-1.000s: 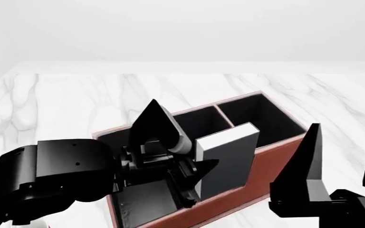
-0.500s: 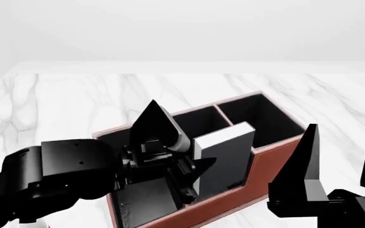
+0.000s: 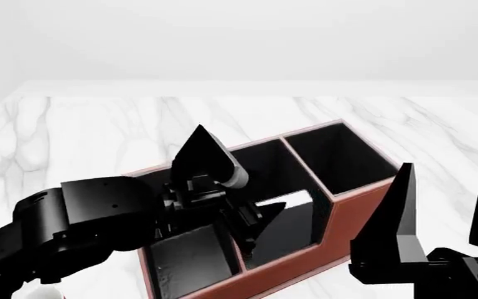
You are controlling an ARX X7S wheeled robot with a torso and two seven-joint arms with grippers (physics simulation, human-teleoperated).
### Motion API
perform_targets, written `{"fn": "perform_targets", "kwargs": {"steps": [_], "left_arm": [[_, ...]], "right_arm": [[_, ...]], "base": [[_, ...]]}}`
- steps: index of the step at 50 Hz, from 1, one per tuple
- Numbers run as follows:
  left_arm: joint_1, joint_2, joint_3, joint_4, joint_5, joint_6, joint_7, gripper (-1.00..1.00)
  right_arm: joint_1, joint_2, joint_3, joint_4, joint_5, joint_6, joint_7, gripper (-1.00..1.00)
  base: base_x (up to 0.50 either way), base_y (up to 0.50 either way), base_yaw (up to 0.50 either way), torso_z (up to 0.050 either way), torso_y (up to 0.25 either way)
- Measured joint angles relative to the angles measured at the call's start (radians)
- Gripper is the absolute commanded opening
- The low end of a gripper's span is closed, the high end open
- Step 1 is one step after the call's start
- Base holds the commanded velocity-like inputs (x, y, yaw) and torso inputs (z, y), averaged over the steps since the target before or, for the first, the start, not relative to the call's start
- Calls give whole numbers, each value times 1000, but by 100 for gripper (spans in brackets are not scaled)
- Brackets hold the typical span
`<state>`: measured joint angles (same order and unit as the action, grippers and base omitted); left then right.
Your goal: Pick up the book and place it in the back compartment of the caddy.
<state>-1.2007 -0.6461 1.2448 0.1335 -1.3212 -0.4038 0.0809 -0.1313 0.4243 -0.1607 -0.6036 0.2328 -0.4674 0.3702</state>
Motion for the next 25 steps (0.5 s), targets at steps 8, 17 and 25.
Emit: {"fn": "perform_targets", "kwargs": {"steps": [8,17,25], "left_arm": [[1,-2,-1,8,12,2,1,100],[3,-13,-3,36,21,7,-4,100],[-2,-30,-7,85,23,4,-19,100]], "right_arm": [[0,2,-2,2,12,1,2,100],[0,4,-4,5,19,1,3,100],[0,6,-5,6,21,0,4,100]], "base": [[0,0,0,0,0],[0,0,0,0,0],[0,0,0,0,0]]}}
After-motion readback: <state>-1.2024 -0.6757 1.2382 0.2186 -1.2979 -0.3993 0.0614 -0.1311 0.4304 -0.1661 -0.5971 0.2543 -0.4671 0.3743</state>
